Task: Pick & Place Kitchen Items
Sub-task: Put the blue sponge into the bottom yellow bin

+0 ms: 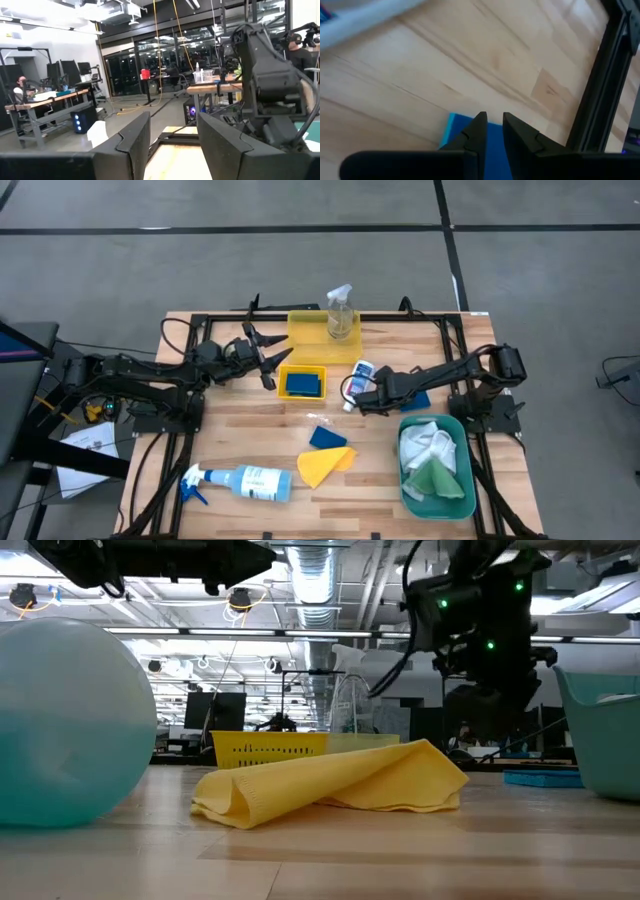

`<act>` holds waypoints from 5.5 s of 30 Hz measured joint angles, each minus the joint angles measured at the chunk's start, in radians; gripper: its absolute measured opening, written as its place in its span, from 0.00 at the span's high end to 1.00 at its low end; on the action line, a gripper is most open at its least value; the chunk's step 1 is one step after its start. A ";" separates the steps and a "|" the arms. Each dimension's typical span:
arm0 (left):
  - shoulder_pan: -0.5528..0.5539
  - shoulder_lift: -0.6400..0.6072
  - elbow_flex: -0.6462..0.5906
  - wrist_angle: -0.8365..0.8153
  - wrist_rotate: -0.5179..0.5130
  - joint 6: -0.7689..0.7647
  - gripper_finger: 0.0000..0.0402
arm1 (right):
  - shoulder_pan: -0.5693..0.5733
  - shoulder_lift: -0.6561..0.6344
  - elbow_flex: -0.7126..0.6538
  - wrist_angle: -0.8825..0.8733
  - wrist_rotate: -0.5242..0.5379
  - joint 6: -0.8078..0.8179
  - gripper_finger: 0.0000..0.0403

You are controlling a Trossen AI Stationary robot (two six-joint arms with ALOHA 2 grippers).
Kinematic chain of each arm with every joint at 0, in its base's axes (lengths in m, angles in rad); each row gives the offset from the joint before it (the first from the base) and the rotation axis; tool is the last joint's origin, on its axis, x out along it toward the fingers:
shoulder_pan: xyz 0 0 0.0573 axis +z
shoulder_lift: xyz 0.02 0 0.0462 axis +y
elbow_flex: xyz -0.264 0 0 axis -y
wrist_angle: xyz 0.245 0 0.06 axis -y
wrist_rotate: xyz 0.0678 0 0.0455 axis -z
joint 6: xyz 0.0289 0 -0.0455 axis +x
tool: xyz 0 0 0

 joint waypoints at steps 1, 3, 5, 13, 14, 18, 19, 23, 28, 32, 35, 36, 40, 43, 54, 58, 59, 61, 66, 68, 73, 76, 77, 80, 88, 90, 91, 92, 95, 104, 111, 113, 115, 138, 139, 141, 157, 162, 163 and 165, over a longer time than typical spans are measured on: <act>0.000 0.000 0.000 0.006 0.000 0.000 0.60 | -0.005 0.000 -0.007 0.001 -0.010 0.000 0.87; 0.000 0.000 0.000 0.010 0.000 0.000 0.60 | -0.012 0.000 -0.016 0.002 -0.019 0.003 0.87; 0.000 0.000 0.000 0.010 0.000 0.000 0.60 | -0.017 0.000 -0.016 0.005 -0.018 0.003 0.87; 0.000 0.000 0.000 0.010 0.000 0.000 0.60 | -0.026 0.000 -0.016 0.006 -0.015 0.000 0.87; 0.000 0.000 0.000 0.010 0.000 0.000 0.60 | -0.026 0.000 -0.016 0.003 -0.014 -0.001 0.87; 0.000 0.000 0.000 0.010 0.000 0.000 0.60 | -0.036 0.000 -0.016 0.002 -0.013 -0.006 0.87; 0.000 0.000 0.000 0.010 0.000 0.000 0.60 | -0.038 0.000 -0.016 0.002 -0.013 -0.007 0.87; 0.000 0.000 0.000 0.010 0.000 0.000 0.60 | -0.047 0.000 -0.016 0.003 -0.011 -0.014 0.87; 0.000 0.000 0.000 0.010 0.000 0.000 0.60 | -0.053 0.000 -0.016 0.006 -0.008 -0.017 0.87; 0.000 0.000 0.000 0.010 0.000 0.000 0.60 | -0.047 0.000 -0.016 0.007 -0.004 -0.017 0.87; 0.000 0.000 0.000 0.010 0.000 0.000 0.60 | -0.043 0.000 -0.016 0.007 -0.004 -0.019 0.87; 0.000 0.000 0.000 0.010 0.000 0.000 0.60 | -0.043 0.000 -0.016 0.005 -0.004 -0.019 0.87; 0.000 0.000 0.000 0.010 0.000 0.000 0.60 | -0.048 0.000 -0.016 -0.013 0.008 -0.019 0.87; 0.000 0.000 0.000 0.009 0.000 0.000 0.60 | -0.057 0.000 -0.016 -0.015 0.008 -0.018 0.87; 0.000 0.000 0.000 0.009 0.000 0.000 0.60 | -0.057 0.000 -0.022 0.041 -0.024 -0.016 0.87; 0.000 0.000 0.000 0.009 0.000 0.000 0.60 | -0.049 0.000 -0.054 0.113 -0.087 -0.051 0.87; 0.000 0.000 0.000 0.009 0.000 0.000 0.60 | -0.049 0.000 -0.062 0.125 -0.100 -0.058 0.87; 0.000 0.000 0.000 0.009 0.000 0.000 0.60 | -0.049 0.000 -0.074 0.127 -0.123 -0.058 0.87; 0.000 0.000 0.000 0.009 0.000 0.000 0.60 | -0.034 0.000 -0.076 0.138 -0.133 -0.062 0.87; 0.000 0.000 0.000 0.009 0.000 0.000 0.60 | -0.023 0.000 -0.076 0.140 -0.146 -0.062 0.87; 0.000 0.000 0.000 0.009 0.000 0.000 0.60 | -0.006 0.000 -0.076 0.158 -0.149 -0.065 0.87; 0.000 0.000 0.000 0.009 0.000 0.000 0.60 | -0.002 0.000 -0.075 0.185 -0.150 -0.073 0.87; 0.000 0.000 0.000 0.009 0.000 0.000 0.60 | -0.002 0.000 -0.075 0.191 -0.150 -0.082 0.87; 0.000 0.000 0.000 0.009 0.000 0.000 0.60 | -0.006 0.000 -0.075 0.194 -0.151 -0.090 0.87; 0.000 0.000 0.000 0.009 0.000 0.000 0.60 | -0.006 0.000 -0.088 0.198 -0.150 -0.094 0.87; 0.000 0.000 0.000 0.009 0.000 0.000 0.60 | -0.010 0.000 -0.107 0.195 -0.151 -0.088 0.87; 0.000 0.000 0.000 0.009 0.000 0.000 0.60 | -0.013 0.000 -0.118 0.195 -0.156 -0.081 0.87; 0.000 0.000 0.000 0.009 0.000 0.000 0.60 | -0.017 0.000 -0.128 0.200 -0.165 -0.074 0.87; 0.000 0.000 0.000 0.009 0.000 0.000 0.60 | -0.030 0.000 -0.156 0.224 -0.179 -0.072 0.87; 0.000 0.000 0.000 0.009 0.000 0.000 0.60 | -0.047 -0.003 -0.180 0.292 -0.209 -0.121 0.87; 0.000 0.000 0.000 0.009 0.000 0.000 0.60 | -0.047 -0.002 -0.180 0.299 -0.211 -0.123 0.87; 0.000 0.000 0.000 0.009 0.000 0.000 0.60 | -0.047 -0.002 -0.181 0.300 -0.207 -0.125 0.87; 0.000 0.000 0.000 0.009 0.000 0.000 0.60 | -0.048 -0.003 -0.189 0.313 -0.200 -0.125 0.87; 0.000 0.000 0.000 0.009 0.000 0.000 0.60 | -0.054 -0.004 -0.214 0.366 -0.208 -0.214 0.99; 0.000 0.000 0.000 0.009 0.000 0.000 0.60 | -0.047 0.000 -0.206 0.361 -0.202 -0.225 0.99; 0.000 0.000 0.000 0.009 0.000 0.000 0.60 | -0.031 0.004 -0.184 0.361 -0.193 -0.242 0.99; 0.000 0.000 0.000 0.009 0.000 0.000 0.60 | 0.075 0.005 -0.075 0.633 -0.261 -0.409 1.00; 0.000 0.000 0.000 0.009 0.000 0.000 0.60 | 0.062 0.004 -0.075 0.628 -0.255 -0.403 0.98; 0.000 0.000 0.000 0.009 0.000 0.000 0.60 | 0.061 0.004 -0.075 0.628 -0.254 -0.403 0.97; 0.000 0.000 0.000 0.009 0.000 0.000 0.60 | 0.061 0.003 -0.075 0.627 -0.254 -0.402 0.95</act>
